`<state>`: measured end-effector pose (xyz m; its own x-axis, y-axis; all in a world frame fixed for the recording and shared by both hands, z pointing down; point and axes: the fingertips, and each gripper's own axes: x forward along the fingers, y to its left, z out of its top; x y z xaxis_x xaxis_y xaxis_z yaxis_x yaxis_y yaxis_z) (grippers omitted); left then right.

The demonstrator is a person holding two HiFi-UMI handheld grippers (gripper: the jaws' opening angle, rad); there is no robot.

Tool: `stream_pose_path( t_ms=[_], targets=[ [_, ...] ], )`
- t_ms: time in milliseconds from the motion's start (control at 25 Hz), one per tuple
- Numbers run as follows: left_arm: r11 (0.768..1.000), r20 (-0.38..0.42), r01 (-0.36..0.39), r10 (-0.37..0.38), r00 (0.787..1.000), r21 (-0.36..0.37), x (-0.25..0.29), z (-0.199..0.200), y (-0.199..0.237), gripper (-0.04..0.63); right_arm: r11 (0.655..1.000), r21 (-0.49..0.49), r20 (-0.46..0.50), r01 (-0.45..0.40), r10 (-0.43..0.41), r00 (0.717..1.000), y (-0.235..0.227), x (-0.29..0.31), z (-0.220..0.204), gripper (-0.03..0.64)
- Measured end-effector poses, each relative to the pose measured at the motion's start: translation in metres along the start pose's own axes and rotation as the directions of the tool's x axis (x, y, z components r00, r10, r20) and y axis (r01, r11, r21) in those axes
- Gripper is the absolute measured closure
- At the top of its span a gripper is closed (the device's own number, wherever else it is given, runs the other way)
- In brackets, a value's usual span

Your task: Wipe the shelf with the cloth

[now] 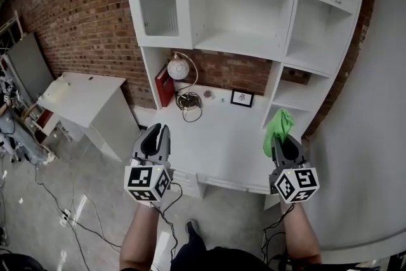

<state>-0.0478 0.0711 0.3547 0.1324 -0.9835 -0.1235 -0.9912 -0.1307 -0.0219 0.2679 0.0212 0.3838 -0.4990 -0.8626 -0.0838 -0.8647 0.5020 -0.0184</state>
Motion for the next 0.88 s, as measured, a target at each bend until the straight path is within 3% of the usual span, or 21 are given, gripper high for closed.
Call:
stream_pose_path(
  t_ms=[520,880],
  targets=[
    [0.994,0.013,0.096,-0.095,0.995,-0.059,0.110,-0.020,0.105,0.532,0.996,-0.028,0.005,0.088,-0.088,0.996,0.025,0.130,0.000,0.561],
    [0.989,-0.006,0.113,-0.115,0.993,-0.093,0.162,-0.036,0.131,0.531,0.997,-0.040,-0.007,0.070,-0.070,0.998,0.025,0.187,0.000,0.561]
  ],
)
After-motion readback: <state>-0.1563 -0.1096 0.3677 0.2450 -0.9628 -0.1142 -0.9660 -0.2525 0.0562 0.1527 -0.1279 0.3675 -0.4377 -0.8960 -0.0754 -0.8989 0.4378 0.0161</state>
